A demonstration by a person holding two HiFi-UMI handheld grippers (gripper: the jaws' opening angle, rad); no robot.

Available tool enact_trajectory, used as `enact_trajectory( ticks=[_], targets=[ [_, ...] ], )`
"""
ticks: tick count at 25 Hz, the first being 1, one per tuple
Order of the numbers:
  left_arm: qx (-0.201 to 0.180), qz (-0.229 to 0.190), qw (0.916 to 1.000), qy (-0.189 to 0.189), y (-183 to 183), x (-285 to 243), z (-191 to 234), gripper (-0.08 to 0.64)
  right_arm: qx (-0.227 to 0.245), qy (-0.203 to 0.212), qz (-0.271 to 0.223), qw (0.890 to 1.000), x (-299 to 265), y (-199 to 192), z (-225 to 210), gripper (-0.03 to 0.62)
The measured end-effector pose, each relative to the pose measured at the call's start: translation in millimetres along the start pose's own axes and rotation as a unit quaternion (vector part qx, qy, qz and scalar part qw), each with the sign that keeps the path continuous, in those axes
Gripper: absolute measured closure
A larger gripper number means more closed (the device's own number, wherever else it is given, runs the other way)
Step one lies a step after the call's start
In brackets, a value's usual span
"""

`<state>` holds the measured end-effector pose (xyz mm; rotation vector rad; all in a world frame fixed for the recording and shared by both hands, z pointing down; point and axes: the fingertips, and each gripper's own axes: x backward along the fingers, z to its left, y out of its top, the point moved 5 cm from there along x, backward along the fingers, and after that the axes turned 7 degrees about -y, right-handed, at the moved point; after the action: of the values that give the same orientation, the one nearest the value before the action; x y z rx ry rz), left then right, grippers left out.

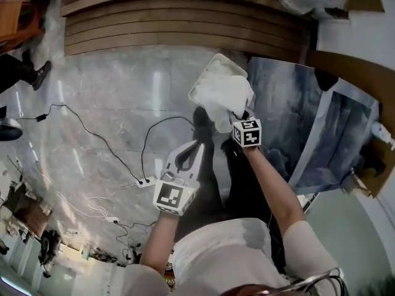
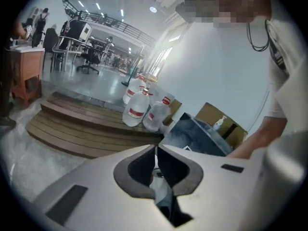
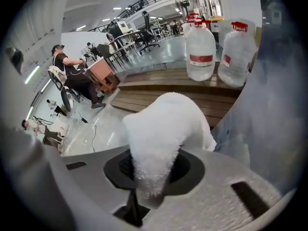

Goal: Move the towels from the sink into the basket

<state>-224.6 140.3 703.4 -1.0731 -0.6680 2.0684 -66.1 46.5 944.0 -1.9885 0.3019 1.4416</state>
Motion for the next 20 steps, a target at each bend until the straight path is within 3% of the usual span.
enact_trajectory(
  ticks=[6, 12, 15, 20],
  targets=[
    [0.040, 0.048, 0.9979, 0.017, -94, -46, 60, 0.543, -0.004, -0.023, 0.045, 0.999, -122, -50, -19, 0.494],
    [0.051, 0.084, 0.9951, 0.010, -179, -74, 91, 0.543, 0.002, -0.045, 0.048, 0.998, -213, -81, -39, 0.480],
    [0.060, 0.096, 0.9935, 0.010, -200, -77, 95, 0.543, -0.003, -0.066, 0.062, 0.996, -232, -87, -48, 0.356],
    [0.047, 0.088, 0.9950, 0.010, -200, -67, 88, 0.543, 0.002, -0.068, 0.072, 0.995, -199, -87, -42, 0.354]
  ],
)
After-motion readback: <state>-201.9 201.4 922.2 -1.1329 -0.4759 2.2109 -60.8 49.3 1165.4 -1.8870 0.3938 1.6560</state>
